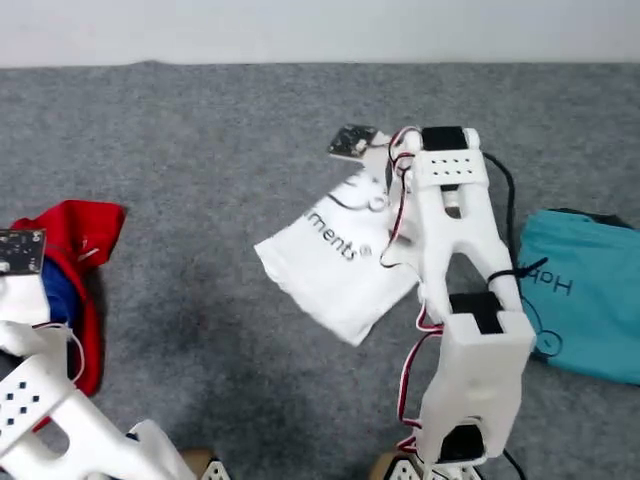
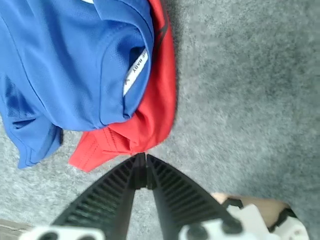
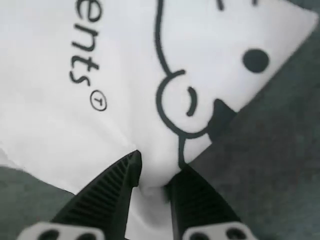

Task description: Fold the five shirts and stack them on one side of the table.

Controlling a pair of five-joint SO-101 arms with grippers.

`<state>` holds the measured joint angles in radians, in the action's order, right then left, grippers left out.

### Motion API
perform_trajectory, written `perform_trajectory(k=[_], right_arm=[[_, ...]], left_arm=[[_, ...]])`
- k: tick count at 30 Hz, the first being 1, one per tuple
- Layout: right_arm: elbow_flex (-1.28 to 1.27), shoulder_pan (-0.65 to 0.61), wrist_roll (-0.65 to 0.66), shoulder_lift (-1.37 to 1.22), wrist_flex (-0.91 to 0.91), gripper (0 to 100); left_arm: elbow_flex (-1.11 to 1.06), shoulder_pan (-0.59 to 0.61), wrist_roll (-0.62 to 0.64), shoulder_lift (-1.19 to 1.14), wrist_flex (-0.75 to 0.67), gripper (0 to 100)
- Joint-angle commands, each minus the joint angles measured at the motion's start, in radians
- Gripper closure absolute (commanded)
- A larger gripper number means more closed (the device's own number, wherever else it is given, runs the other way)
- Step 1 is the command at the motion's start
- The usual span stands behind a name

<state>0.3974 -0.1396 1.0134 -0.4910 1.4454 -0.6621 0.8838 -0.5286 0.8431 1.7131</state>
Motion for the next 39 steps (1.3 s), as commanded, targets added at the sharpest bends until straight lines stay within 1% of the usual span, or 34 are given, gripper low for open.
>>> perform_trajectory(k=[1, 5, 6, 8, 10, 11, 15, 17, 19, 23, 27, 29, 31, 33, 37, 39], right_arm=[[0.092, -0.031, 0.068, -0.013, -0.128, 99.0], [0.094, -0.085, 0.068, -0.035, -0.208, 98.6], [0.094, -0.091, 0.068, -0.033, -0.222, 97.1], [0.095, -0.091, 0.049, -0.025, -0.232, 90.8], [0.095, -0.088, -0.034, -0.013, -0.239, 85.3], [0.095, -0.087, -0.078, -0.007, -0.234, 84.1], [0.095, -0.084, -0.222, 0.044, -0.206, 83.5], [0.095, -0.085, -0.325, 0.084, -0.2, 83.5], [0.095, -0.087, -0.459, 0.116, -0.197, 83.5], [0.095, -0.104, -0.767, 0.151, -0.101, 83.4], [0.095, -0.125, -1.022, 0.153, -0.008, 83.4], [0.095, -0.134, -1.135, 0.15, 0.019, 83.3], [0.095, -0.136, -1.221, 0.15, 0.041, 82.9], [0.091, -0.136, -1.293, 0.15, 0.051, 79.0], [0.091, -0.137, -1.453, 0.15, 0.074, 64.0], [0.089, -0.137, -1.516, 0.148, 0.076, 59.3]], left_arm=[[0.004, -0.005, -0.008, 0.023, 0.018, 100], [0.004, -0.005, -0.008, 0.023, 0.014, 100], [0.004, -0.005, -0.008, 0.023, 0.015, 100], [0.004, -0.005, -0.008, 0.023, 0.017, 100], [0.004, -0.005, -0.008, 0.023, 0.017, 100], [0.004, -0.005, -0.008, 0.023, 0.017, 100], [0.004, -0.005, -0.009, 0.023, 0.017, 100], [0.004, -0.005, -0.009, 0.023, 0.017, 100], [0.004, -0.005, -0.009, 0.023, 0.017, 100], [0.004, -0.005, -0.009, 0.023, 0.017, 100], [0.007, -0.005, -0.011, 0.023, 0.014, 100], [0.007, -0.003, -0.011, 0.023, 0.014, 100], [0.005, -0.003, -0.011, 0.021, 0.015, 100], [0.005, -0.003, -0.011, 0.021, 0.015, 100], [0.005, -0.003, -0.011, 0.021, 0.015, 100], [0.005, -0.003, -0.011, 0.021, 0.014, 100]])
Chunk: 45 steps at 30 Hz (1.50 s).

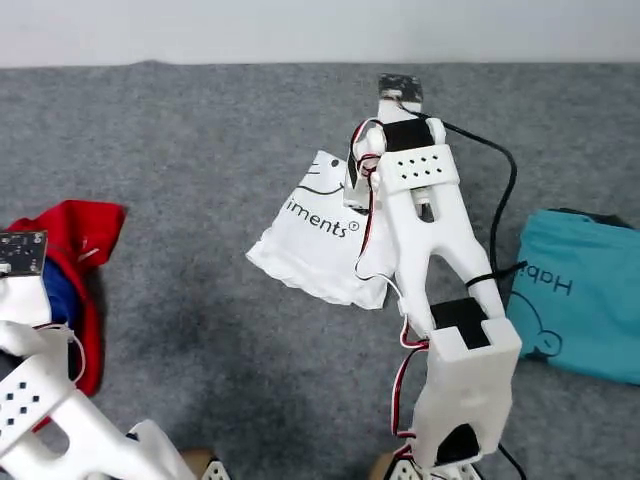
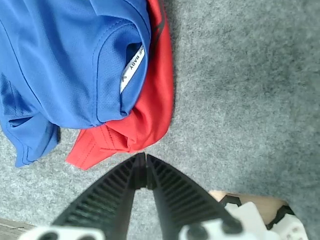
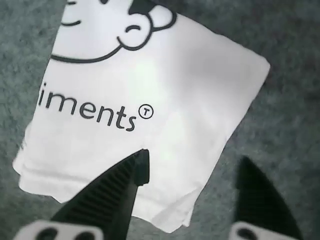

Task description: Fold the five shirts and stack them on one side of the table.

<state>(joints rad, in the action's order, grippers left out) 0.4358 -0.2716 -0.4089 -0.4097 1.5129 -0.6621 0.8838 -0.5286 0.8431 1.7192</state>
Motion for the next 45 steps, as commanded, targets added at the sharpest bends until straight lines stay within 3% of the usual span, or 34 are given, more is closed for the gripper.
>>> perform_trajectory(k=[1, 5, 10, 13, 19, 32, 45], right_arm=[[0.051, -0.005, -0.107, 0.065, 0.008, 59.5], [0.051, -0.028, -0.115, 0.03, 0.048, 70.1], [0.051, -0.07, -0.112, -0.035, 0.117, 99.6], [0.051, -0.094, -0.098, -0.067, 0.179, 95.4], [0.051, -0.162, -0.077, -0.11, 0.186, 99.0], [0.057, -0.278, -0.015, -0.323, -0.097, 99.0], [0.058, -0.285, 0.035, -0.058, 0.027, 99.0]], left_arm=[[0.005, -0.003, -0.011, 0.021, 0.008, 100], [0.008, -0.003, -0.011, 0.021, 0.006, 100], [0.012, -0.005, -0.011, 0.021, 0.005, 100], [0.012, -0.005, -0.011, 0.021, 0.005, 100], [0.012, -0.005, -0.011, 0.021, 0.008, 100], [0.013, -0.003, -0.009, 0.021, 0.011, 100], [0.013, -0.005, -0.009, 0.021, 0.011, 100]])
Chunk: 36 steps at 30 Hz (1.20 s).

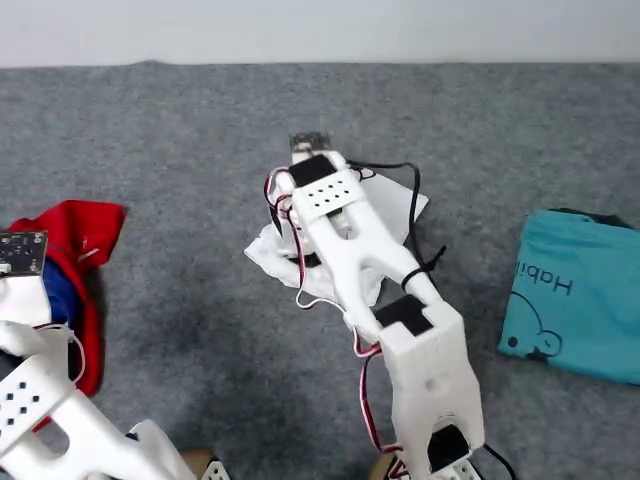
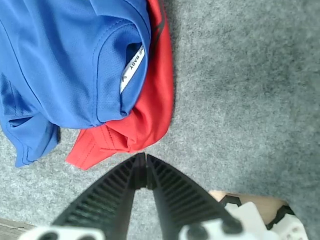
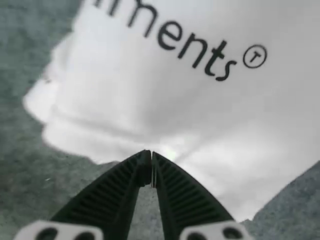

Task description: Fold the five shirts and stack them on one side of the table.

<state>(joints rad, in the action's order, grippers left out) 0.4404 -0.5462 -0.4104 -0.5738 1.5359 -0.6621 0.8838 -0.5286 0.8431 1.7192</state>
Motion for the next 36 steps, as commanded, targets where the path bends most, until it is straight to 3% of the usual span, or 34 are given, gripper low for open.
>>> perform_trajectory(k=[1, 10, 19, 23, 32, 36], right_arm=[[0.054, -0.012, 0.048, 0.11, -0.013, 99.0], [0.052, -0.062, 0.135, -0.03, -0.265, 99.0], [0.054, -0.166, 0.16, -0.101, -0.381, 99.0], [0.084, -0.16, 0.16, -0.058, -0.354, 99.0], [0.147, -0.013, 0.155, 0.031, -0.188, 99.0], [0.147, 0.054, 0.087, 0.058, -0.124, 99.0]], left_arm=[[0.013, -0.005, -0.009, 0.021, 0.011, 100], [0.012, -0.005, -0.009, 0.021, 0.011, 100], [0.008, -0.005, -0.008, 0.021, 0.011, 100], [0.005, -0.005, -0.008, 0.021, 0.011, 100], [0.005, -0.008, -0.008, 0.021, 0.011, 100], [0.005, -0.074, -0.006, 0.021, 0.018, 100]])
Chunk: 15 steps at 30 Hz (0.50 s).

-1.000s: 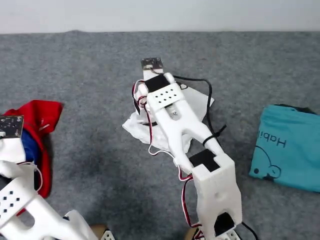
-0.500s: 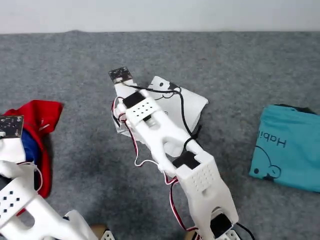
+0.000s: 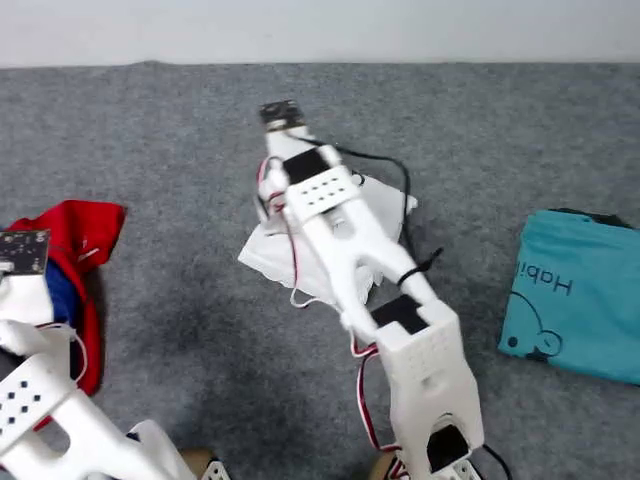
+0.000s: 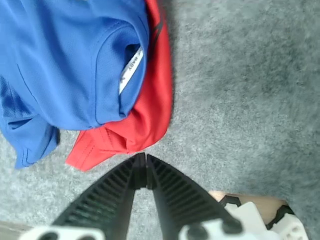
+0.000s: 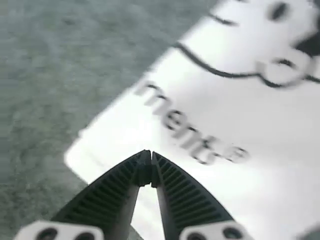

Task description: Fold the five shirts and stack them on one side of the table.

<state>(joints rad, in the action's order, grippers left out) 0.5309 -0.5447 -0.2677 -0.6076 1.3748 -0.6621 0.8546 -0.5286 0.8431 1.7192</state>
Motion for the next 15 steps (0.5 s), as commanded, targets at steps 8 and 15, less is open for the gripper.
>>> perform_trajectory(k=[8, 15], right_arm=[[0.057, 0.119, -0.275, 0.096, 0.16, 79.9], [0.055, 0.163, -0.367, 0.091, 0.137, 57.9]], left_arm=[[0.013, -0.201, -0.003, 0.021, 0.034, 100], [0.012, -0.199, -0.003, 0.021, 0.032, 100]])
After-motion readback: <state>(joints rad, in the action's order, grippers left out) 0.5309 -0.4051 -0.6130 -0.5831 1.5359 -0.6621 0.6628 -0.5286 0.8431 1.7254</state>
